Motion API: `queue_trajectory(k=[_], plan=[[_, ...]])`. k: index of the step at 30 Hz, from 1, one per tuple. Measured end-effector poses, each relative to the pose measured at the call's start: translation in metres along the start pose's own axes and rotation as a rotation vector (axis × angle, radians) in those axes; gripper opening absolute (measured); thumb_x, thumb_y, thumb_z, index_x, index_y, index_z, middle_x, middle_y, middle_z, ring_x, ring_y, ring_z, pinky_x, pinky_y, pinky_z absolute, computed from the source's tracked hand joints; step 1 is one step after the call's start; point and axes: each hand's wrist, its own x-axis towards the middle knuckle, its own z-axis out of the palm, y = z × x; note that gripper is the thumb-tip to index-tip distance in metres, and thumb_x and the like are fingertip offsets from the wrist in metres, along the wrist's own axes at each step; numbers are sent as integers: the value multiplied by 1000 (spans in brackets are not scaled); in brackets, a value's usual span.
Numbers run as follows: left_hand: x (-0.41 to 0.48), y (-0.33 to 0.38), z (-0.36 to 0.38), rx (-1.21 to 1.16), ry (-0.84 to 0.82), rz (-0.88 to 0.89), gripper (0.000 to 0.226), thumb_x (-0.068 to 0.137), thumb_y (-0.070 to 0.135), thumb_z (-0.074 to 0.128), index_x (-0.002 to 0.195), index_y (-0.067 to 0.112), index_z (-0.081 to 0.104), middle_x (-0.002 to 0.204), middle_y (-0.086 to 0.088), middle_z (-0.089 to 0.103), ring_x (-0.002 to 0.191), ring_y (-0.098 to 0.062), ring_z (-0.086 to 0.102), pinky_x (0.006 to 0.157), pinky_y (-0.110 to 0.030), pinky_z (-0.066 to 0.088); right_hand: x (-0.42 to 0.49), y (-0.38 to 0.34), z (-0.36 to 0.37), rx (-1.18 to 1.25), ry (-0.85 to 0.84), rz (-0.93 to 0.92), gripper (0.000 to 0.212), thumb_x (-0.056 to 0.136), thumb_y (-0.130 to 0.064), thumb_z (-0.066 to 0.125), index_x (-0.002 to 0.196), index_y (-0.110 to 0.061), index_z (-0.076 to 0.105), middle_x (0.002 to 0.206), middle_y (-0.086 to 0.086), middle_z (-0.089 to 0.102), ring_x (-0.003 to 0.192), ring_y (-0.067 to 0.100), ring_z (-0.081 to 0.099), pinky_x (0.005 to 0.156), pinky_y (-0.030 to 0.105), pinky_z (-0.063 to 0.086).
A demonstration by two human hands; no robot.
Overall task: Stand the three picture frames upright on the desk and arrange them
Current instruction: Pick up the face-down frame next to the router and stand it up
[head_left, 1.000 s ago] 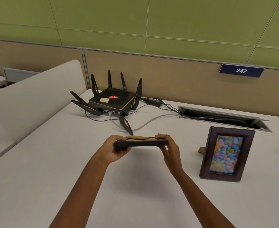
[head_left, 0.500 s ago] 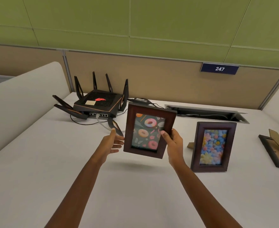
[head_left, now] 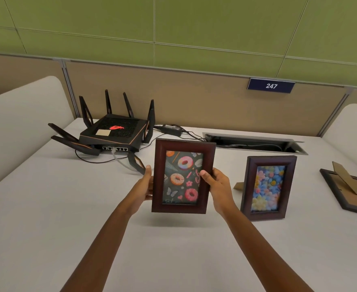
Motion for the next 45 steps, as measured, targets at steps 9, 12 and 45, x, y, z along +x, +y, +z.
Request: queue_trajectory(k=[9,12,45], plan=[[22,0,7,-260,5,22,68,90,57,7,132,18,44,137,-12,51,124,-32,50,109,-49,36,13,13,1,-40,-55,59,8,89,-13,49,92,-17,55,90,-1,65,81,10,63,64,15,55],[30,-4,8,-283,46,-8,72,87,62,7,131,20,45,137,-13,52,122,-33,51,109,-51,36,18,17,3,-41,-59,68,10,89,-12,49,90,-19,55,90,-2,64,80,9,63,63,13,55],[-4,16,51,733,851,983,48,91,36,35,134,16,30,149,-18,27,141,-24,17,114,-32,22,-13,21,-42,-711,253,-543,22,89,-27,46,109,-21,52,109,-8,53,104,0,49,89,6,40]])
